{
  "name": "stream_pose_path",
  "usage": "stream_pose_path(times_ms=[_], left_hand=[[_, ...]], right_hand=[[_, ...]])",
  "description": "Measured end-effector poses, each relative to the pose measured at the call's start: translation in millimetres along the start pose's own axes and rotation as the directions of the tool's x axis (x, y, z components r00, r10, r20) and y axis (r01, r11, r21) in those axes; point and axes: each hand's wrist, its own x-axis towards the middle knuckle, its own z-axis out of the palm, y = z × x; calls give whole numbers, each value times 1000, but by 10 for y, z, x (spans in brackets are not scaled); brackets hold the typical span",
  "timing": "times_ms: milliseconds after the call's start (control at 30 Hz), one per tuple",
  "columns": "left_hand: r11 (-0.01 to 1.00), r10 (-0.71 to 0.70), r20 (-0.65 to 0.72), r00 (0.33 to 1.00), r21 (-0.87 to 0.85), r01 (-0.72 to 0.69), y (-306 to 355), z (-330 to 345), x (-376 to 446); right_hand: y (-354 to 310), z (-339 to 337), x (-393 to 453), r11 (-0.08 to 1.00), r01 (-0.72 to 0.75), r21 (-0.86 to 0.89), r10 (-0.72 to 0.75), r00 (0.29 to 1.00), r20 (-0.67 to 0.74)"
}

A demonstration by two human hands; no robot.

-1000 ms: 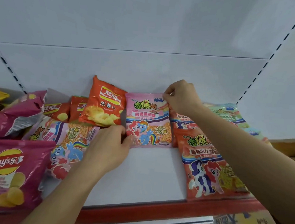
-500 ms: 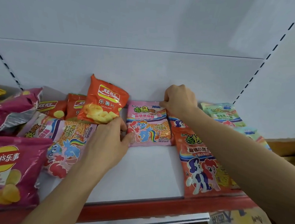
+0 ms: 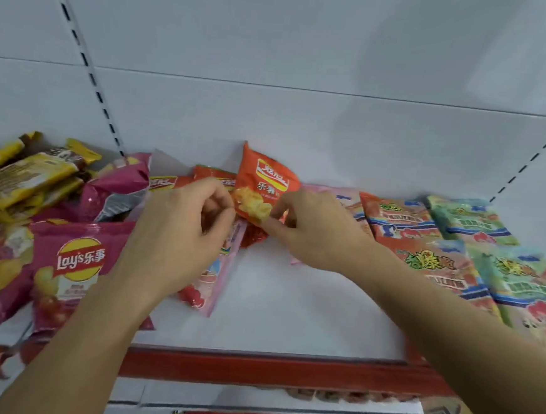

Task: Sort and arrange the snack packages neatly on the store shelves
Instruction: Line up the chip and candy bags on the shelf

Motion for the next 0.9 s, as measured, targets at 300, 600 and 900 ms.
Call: stream_pose_path(times_ms=[300,600,900], left_hand=[[847,-7,-93,996,-529,-43,-379,-321,-139],[893,33,-45,998,-446,-50,-716,-275,-198],[722,-95,257,962,-648,244,-431,-279,-129]], right_hand=[[-428,484,-21,963,-163,214,177,983,-45],[-724,274,66,382,2,924,446,875,-186],[-821,-51,-83,78,290,954,564,776,-282]])
